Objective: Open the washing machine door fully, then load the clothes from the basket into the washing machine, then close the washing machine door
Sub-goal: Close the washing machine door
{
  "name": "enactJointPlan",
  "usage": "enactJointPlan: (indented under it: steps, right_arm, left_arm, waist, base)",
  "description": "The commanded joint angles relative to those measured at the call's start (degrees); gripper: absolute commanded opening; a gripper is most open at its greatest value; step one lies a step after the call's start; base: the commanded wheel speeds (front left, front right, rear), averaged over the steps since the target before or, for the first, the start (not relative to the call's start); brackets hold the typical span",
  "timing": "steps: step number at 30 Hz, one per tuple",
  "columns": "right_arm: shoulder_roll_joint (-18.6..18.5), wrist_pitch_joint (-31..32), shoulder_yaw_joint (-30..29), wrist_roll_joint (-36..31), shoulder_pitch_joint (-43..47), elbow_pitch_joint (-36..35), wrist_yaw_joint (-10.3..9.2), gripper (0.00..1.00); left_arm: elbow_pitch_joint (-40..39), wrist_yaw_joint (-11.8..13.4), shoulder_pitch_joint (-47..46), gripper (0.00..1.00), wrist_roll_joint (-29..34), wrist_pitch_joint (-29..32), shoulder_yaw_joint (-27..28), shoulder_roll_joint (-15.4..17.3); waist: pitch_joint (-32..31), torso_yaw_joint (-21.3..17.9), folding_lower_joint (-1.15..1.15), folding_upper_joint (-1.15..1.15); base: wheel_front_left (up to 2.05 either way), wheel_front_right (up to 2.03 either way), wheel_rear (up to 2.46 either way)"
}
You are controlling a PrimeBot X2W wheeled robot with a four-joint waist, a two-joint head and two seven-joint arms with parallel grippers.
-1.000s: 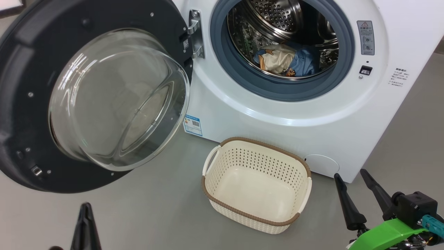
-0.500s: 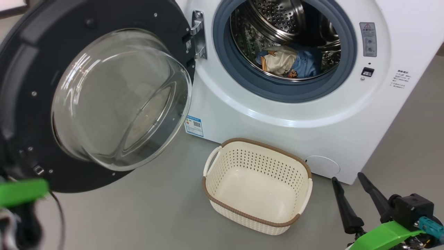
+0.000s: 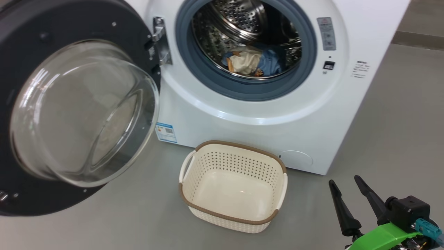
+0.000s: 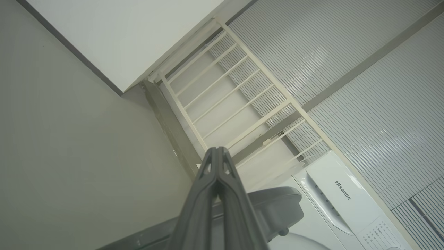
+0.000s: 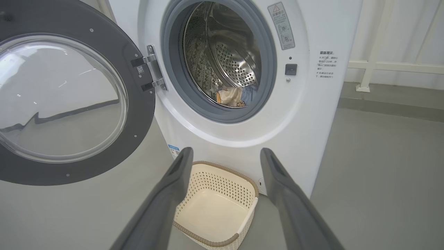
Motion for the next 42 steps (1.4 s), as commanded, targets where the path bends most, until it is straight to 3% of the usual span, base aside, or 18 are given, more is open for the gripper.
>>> enactJointPlan:
  steps: [1,7,15,26,42]
  right_arm:
    - [-0.6,-0.6,1.1,0.2,-0.8,-1.4,0.25,1.0]
    - [-0.7,-0.4,1.0,0.5,-0.8,-1.6,0.25,1.0]
    - [-1.0,0.2,1.1,1.2,-1.2,-2.1,0.25,1.0]
    - [-1.2,0.7,1.0,1.8,-1.8,-2.3,0.25,1.0]
    - [-1.0,0.2,0.6,2.2,-2.7,-1.9,0.25,1.0]
  left_arm:
    - [-0.3,0.3,-2.3,0.0,-0.6,0.9,1.6,3.7]
    - [5.6,2.5,-4.6,0.0,-4.8,6.2,4.4,5.9]
    - [8.1,4.3,-5.7,0.0,-4.3,10.1,3.1,8.7]
    - [9.9,6.6,-8.0,0.0,-6.8,15.3,3.4,8.9]
    - [8.4,7.6,-6.6,0.0,-8.1,24.0,1.4,9.7]
  waist:
    - [0.1,-1.7,0.0,0.0]
    - [0.3,-3.4,0.0,0.0]
    - [0.8,-4.6,0.0,0.0]
    - [2.1,-6.0,0.0,0.0]
    - [3.7,-6.4,0.0,0.0]
  base:
    - [0.0,0.0,0.0]
    - [0.0,0.0,0.0]
    - [0.0,0.0,0.0]
    - [0.0,0.0,0.0]
    - [0.0,0.0,0.0]
